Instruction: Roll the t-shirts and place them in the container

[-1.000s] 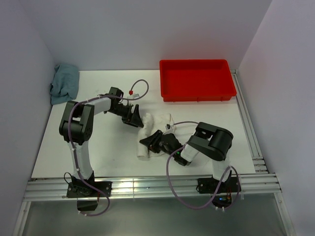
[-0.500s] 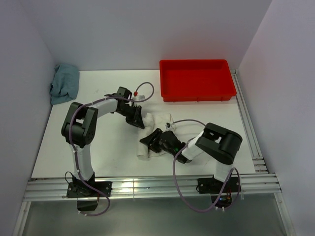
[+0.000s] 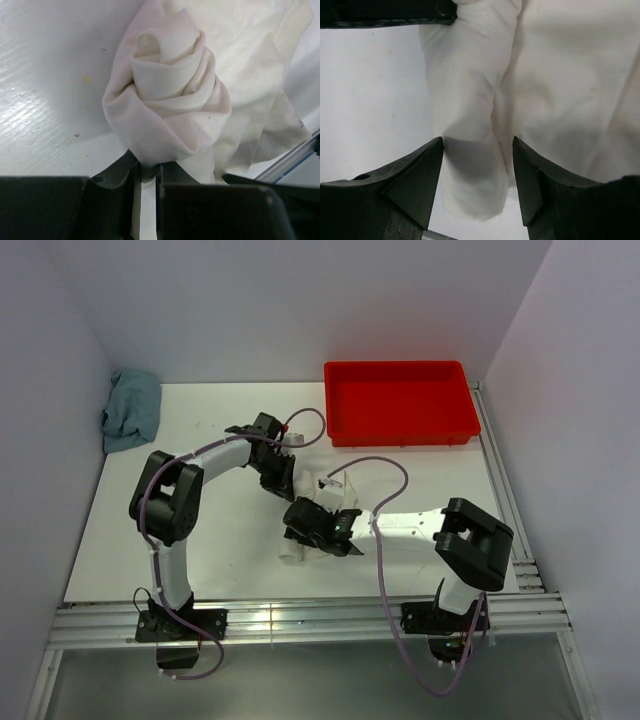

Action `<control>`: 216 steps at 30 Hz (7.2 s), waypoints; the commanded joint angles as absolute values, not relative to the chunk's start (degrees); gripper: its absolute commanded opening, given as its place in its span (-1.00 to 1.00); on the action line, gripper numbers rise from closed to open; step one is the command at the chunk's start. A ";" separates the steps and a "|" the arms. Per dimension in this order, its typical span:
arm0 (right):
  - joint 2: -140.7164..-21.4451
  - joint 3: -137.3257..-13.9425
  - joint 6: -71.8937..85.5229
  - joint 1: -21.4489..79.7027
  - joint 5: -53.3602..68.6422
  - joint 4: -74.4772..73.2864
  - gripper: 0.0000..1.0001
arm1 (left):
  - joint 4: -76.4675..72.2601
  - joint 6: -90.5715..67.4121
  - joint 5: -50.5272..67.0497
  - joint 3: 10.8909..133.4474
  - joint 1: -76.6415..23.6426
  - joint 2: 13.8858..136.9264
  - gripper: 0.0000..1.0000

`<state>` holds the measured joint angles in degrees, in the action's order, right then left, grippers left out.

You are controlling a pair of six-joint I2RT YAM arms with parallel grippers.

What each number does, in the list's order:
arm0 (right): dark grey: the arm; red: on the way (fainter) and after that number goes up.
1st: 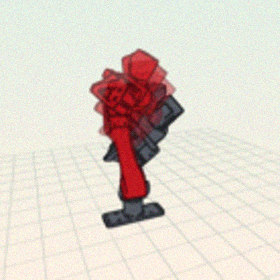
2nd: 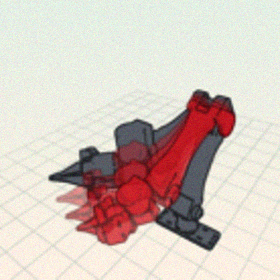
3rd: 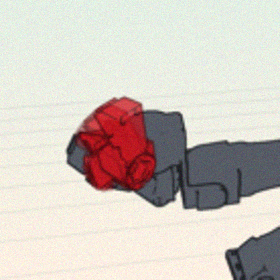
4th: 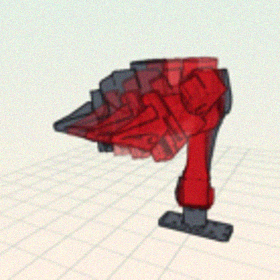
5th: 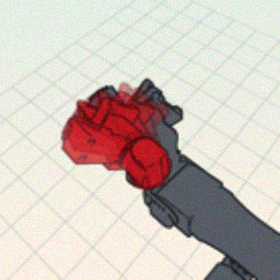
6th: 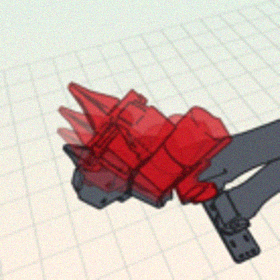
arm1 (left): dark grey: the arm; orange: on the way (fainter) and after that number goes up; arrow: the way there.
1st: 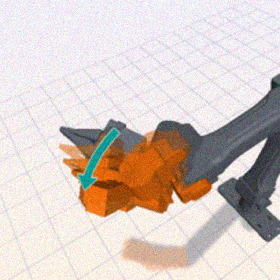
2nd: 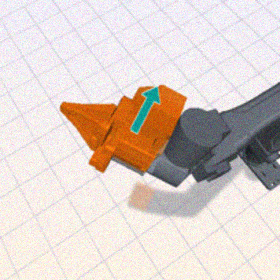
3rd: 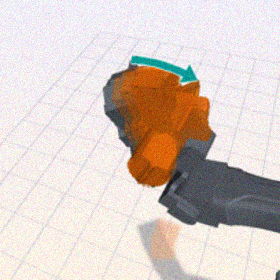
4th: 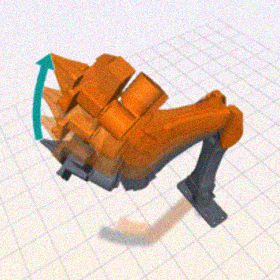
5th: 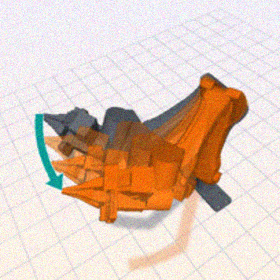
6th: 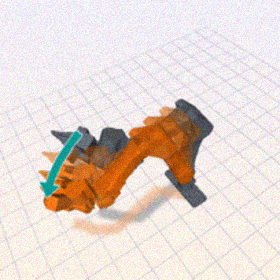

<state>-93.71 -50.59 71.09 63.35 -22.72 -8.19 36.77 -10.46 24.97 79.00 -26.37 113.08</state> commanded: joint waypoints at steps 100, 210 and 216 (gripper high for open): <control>-91.58 -50.08 66.62 64.41 -27.84 -20.26 0.45 | 43.50 -5.45 9.23 85.43 -26.28 117.95 -0.99; -116.28 -15.30 83.49 50.54 5.98 68.91 -0.30 | 31.64 -2.55 32.97 86.74 -26.19 123.31 0.28; -114.79 -14.51 82.88 50.62 4.49 64.16 -0.26 | 32.52 -5.01 23.39 89.29 -26.28 123.49 -0.79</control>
<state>-113.82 -17.47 84.84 49.50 0.89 79.81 37.45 -4.80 38.54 87.15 -26.70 121.36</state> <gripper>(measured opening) 0.372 0.263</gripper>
